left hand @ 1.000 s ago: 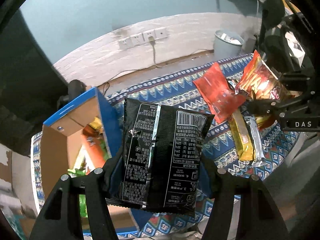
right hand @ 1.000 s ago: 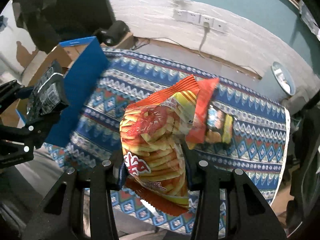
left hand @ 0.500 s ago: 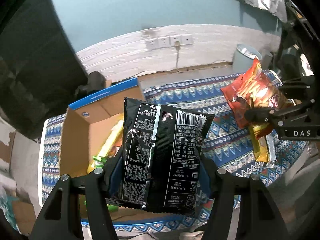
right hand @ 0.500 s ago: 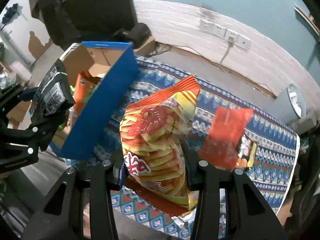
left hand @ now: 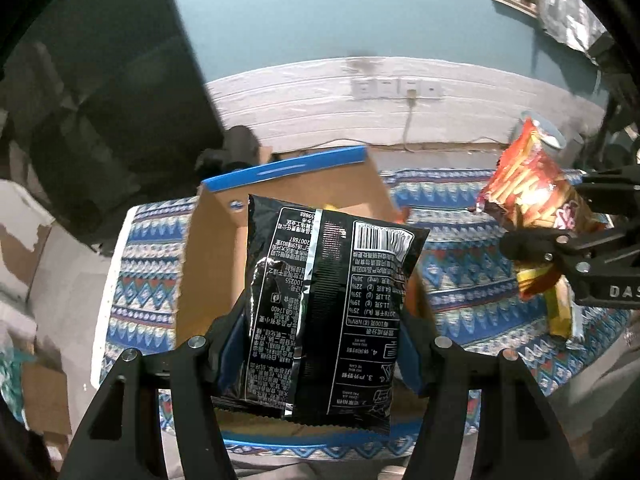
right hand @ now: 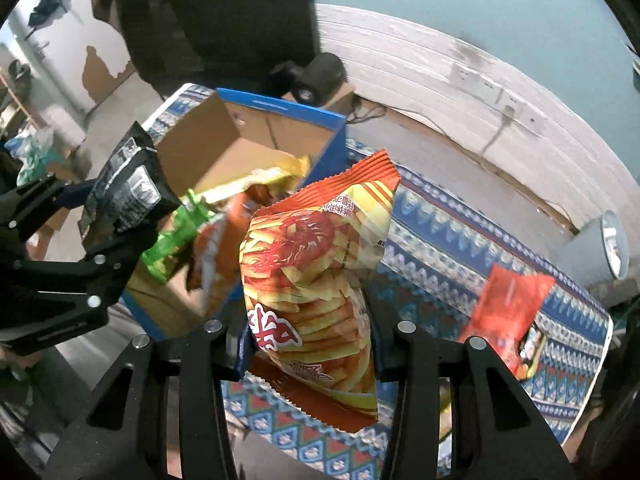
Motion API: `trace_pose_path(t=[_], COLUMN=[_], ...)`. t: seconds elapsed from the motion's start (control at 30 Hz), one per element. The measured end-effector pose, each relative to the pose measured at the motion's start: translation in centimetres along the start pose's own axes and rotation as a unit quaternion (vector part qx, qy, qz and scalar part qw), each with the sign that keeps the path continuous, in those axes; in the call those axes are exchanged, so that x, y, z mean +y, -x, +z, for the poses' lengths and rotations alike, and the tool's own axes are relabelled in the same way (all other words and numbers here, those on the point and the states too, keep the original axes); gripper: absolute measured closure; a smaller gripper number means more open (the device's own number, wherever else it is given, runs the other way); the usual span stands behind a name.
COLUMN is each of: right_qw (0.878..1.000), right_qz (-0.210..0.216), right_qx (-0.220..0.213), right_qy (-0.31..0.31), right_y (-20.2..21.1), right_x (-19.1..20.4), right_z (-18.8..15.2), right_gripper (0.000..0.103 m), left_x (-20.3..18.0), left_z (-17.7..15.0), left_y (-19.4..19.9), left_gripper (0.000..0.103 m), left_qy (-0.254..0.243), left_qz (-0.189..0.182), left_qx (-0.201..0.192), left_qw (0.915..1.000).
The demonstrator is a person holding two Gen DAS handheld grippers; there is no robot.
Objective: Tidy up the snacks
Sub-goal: 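Lift the black packet and orange chip bag with both tools over the box, then open both tools to drop the black packet and chip bag into the box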
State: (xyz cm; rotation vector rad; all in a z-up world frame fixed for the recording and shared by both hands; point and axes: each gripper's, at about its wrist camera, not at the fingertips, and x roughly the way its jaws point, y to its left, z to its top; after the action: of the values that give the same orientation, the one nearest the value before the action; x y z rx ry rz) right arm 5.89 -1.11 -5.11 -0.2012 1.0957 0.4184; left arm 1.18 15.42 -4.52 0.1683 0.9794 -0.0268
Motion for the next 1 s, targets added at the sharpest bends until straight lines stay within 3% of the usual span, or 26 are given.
trace_pose_path(t=[0.3,0.7,0.83,1.0], right_qw=[1.000,0.998,0.998,0.999], right_qz=[0.017,0.033,0.030,0.029], right_qx=[0.005,0.023,0.018,0.004], right_qy=[0.022,0.039,0.043,0.041], right_y=[-1.9,-5.0,-5.1,-4.2], right_x=[3.8,7.7,8.2,8.1], right_z=[3.1,5.4,5.9,5.9], right_gripper=[0.060,0.058,0.047,0.040], left_x=[4.8,6.3,6.6,6.9], left_z=[-0.8,-1.7,-1.9,-1.7], left_y=[-2.6,-3.2,-3.0,-2.5], left_gripper=[0.038,0.038,0.023,0.021], left_qy=[0.051,0.067,0.063,0.068], left_qz=[0.016,0.045,0.055,0.055], left_qx=[0.037,0.058,0.055,0.052], left_qw=[0.9979,0.9950,0.9950,0.9948])
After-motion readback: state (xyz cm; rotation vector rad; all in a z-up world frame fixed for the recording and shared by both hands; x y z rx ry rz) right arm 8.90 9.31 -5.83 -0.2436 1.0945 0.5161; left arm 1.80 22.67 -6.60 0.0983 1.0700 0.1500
